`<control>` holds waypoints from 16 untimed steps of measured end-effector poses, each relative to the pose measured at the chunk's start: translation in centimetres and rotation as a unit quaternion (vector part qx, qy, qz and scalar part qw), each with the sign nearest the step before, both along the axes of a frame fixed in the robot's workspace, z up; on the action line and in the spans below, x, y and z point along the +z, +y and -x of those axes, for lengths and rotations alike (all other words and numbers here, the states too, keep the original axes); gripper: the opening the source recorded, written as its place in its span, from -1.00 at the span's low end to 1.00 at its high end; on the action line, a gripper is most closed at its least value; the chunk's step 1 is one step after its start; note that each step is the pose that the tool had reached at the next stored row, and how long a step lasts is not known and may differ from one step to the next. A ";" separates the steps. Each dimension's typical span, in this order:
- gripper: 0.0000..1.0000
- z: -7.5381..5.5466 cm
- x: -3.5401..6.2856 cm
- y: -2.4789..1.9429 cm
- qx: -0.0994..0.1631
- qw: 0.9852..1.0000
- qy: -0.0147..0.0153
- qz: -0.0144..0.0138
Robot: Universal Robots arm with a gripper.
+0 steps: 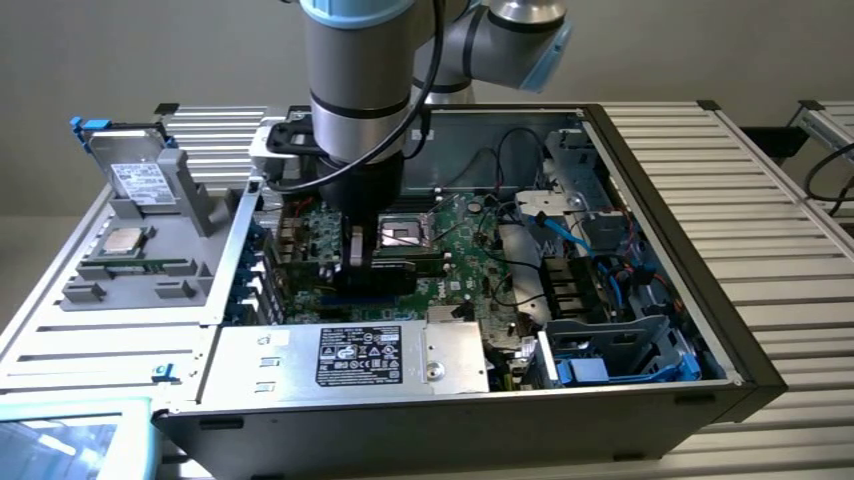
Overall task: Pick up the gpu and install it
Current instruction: 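Insert the gpu into the slot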
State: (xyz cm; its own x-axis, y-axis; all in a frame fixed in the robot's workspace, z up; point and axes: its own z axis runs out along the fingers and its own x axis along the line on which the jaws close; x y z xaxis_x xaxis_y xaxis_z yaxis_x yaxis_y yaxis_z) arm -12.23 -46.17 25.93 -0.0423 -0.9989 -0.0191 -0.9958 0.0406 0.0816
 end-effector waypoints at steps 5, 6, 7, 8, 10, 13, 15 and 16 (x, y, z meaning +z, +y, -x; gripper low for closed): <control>-0.44 0.0 0.00 -0.31 0.000 1.000 0.001 0.000; -0.44 0.0 0.00 -0.38 0.000 1.000 0.002 0.000; -0.44 0.0 0.01 -0.41 0.000 1.000 0.002 0.000; -0.44 0.0 0.01 -0.41 0.000 1.000 0.002 0.000; -0.44 0.0 0.00 -0.42 0.000 1.000 0.003 -0.001; -0.44 -0.1 0.01 -0.43 0.000 1.000 0.005 -0.003; -0.44 -0.1 0.01 -0.44 0.000 1.000 0.005 -0.004; -0.44 -0.1 0.01 -0.44 0.000 1.000 0.005 -0.004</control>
State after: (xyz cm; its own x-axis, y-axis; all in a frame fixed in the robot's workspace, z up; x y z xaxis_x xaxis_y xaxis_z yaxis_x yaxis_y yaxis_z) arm -12.10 -46.60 25.94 -0.0433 -0.9987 -0.0262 -0.9949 0.0407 0.0924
